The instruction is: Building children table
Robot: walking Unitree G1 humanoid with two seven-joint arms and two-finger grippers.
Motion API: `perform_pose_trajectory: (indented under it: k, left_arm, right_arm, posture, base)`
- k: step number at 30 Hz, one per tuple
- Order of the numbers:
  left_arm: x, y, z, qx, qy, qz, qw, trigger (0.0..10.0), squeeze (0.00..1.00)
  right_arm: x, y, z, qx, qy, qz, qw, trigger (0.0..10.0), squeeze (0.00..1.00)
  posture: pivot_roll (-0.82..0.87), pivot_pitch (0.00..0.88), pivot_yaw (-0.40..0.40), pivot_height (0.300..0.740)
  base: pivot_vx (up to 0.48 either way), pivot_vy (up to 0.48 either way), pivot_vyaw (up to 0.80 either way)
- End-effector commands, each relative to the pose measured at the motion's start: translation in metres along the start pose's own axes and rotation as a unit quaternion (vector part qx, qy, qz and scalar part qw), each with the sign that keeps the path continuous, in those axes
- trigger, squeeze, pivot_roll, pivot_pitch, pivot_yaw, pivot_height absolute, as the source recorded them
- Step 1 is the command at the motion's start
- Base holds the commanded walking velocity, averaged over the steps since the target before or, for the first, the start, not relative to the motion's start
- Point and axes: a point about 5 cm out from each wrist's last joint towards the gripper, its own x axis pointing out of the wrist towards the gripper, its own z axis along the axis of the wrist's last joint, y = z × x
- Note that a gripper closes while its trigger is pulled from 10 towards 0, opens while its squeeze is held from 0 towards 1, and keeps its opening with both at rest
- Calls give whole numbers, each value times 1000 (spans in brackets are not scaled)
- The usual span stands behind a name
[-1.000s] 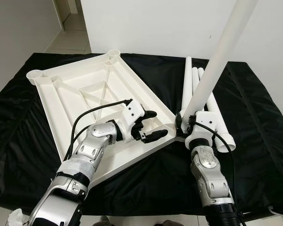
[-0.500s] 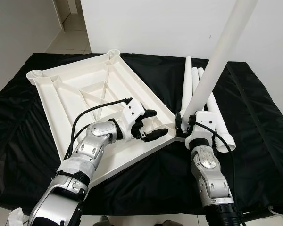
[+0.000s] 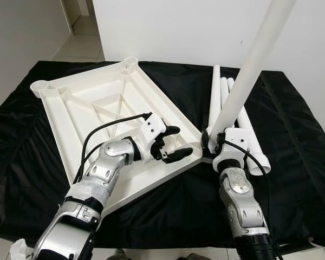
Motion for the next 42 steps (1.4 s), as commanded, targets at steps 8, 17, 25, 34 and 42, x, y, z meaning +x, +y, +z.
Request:
perform_pose_trajectory:
  k: [8, 17, 25, 34, 42]
  left_arm:
    - [0, 3, 2, -1, 2, 4, 1000, 10000, 0]
    - [0, 3, 2, 1, 1, 4, 1000, 10000, 0]
    - [0, 2, 1, -1, 2, 1, 1000, 10000, 0]
    - [1, 2, 2, 0, 2, -4, 1000, 10000, 0]
    - [1, 2, 3, 2, 1, -4, 1000, 10000, 0]
  right_arm:
    - [0, -5, -3, -5, 7, -7, 1000, 10000, 0]
    - [0, -5, -2, -5, 1, 1, 1000, 10000, 0]
    - [1, -3, 11, -2, -31, 101, 994, 10000, 0]
    - [10, -20, 18, -57, -34, 201, 977, 10000, 0]
    - [14, -21, 5, -68, -3, 263, 962, 4353, 0]
  posture:
    - [-54, 0, 18, 740]
    - [-56, 0, 21, 740]
    - [-55, 0, 25, 740]
    - [-56, 0, 28, 740]
    - [-49, 0, 23, 740]
  base:
    - [0, 0, 0]
    - [0, 0, 0]
    - [0, 0, 0]
    - [0, 0, 0]
    - [0, 0, 0]
